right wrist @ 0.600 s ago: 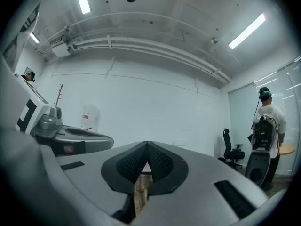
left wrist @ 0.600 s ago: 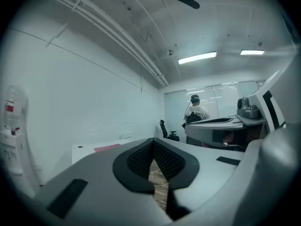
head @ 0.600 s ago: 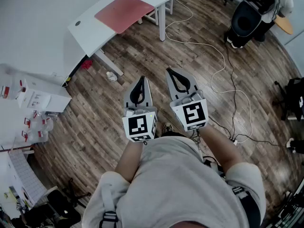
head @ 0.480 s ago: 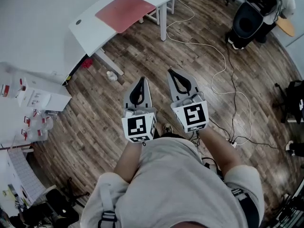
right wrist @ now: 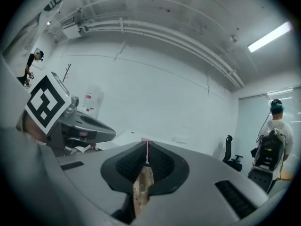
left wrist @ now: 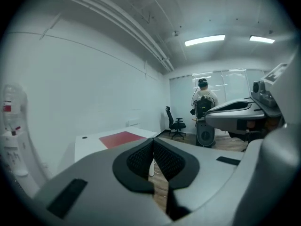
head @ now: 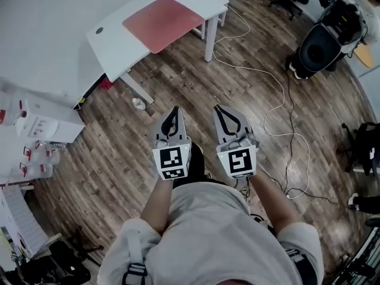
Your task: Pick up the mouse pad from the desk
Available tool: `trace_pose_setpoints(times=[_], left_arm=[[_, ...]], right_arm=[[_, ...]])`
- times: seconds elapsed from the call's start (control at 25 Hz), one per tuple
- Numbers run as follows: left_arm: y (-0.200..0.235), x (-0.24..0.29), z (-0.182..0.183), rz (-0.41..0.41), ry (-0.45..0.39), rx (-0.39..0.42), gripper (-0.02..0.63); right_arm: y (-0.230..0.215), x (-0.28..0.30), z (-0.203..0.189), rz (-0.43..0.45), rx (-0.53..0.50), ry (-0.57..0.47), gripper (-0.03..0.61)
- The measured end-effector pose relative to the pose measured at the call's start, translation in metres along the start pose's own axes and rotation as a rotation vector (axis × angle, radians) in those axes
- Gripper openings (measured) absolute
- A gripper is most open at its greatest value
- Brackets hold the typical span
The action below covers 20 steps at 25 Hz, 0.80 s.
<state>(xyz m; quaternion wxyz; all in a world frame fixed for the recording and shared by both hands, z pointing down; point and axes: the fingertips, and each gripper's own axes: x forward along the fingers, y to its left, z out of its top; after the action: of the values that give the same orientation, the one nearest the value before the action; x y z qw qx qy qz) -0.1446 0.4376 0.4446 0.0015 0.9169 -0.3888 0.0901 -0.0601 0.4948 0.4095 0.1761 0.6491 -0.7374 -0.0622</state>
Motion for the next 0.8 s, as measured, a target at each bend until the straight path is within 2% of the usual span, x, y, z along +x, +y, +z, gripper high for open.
trace_pose_setpoints(times=[0.16,0.28,0.48,0.68,0.8], left_arm=[[0.029,0.058,-0.002,0.012,-0.001,0.016,0.011],[0.047,0.092,-0.009,0.033,0.025,0.031,0.011],[0.074,0.143,-0.021,0.012,0.058,0.042,0.011],[0.106,0.184,-0.037,0.052,0.118,0.013,0.011],[0.117,0.204,-0.055,0.077,0.166,-0.015,0.011]], right_arm=[[-0.028,0.057,-0.005,0.025,-0.041,0.001,0.041],[-0.044,0.1,-0.013,0.08,-0.022,0.027,0.041],[-0.067,0.172,-0.029,0.126,-0.064,0.089,0.041],[-0.089,0.229,-0.042,0.181,-0.04,0.135,0.041],[-0.101,0.255,-0.052,0.225,0.038,0.177,0.04]])
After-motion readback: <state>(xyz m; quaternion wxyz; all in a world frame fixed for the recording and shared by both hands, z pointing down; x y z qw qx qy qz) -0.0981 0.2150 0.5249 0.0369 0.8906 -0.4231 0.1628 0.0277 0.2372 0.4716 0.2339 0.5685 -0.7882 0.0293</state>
